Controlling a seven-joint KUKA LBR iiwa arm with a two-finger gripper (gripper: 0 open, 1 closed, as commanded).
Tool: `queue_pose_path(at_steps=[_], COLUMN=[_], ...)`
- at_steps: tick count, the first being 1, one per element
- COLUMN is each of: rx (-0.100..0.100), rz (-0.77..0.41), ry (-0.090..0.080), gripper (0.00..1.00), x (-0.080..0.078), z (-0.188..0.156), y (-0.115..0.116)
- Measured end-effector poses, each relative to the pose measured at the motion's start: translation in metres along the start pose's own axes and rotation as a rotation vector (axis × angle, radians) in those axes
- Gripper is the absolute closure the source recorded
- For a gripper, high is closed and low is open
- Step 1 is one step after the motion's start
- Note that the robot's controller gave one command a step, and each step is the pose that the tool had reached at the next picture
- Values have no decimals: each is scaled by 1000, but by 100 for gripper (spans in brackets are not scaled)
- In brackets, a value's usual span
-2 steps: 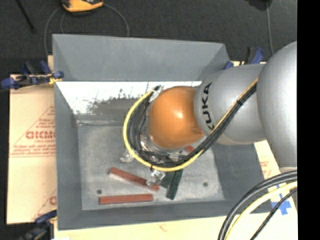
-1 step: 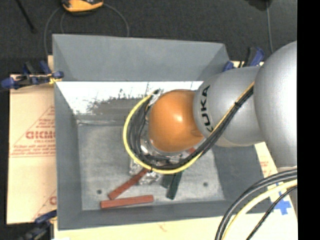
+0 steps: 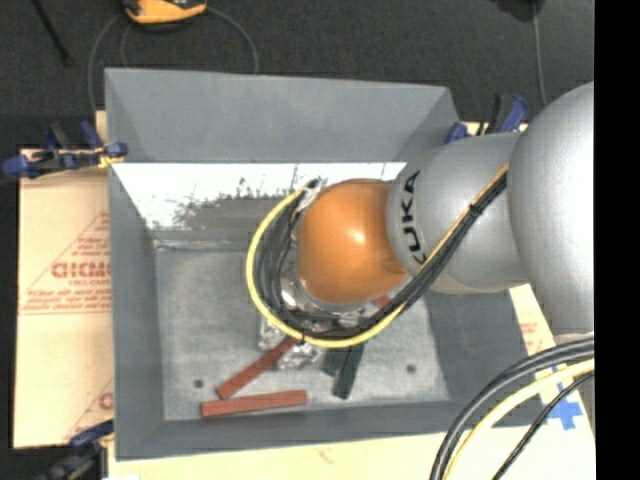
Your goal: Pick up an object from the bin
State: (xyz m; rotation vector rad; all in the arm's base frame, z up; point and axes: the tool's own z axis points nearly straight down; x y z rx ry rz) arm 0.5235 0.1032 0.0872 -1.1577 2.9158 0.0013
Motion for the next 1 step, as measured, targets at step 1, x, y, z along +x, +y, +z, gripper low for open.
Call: queue_pose_path(at_steps=[1], rx=[-1], rz=[-144], ry=[4], gripper=[100], x=[-10], z=[-192], y=[-12])
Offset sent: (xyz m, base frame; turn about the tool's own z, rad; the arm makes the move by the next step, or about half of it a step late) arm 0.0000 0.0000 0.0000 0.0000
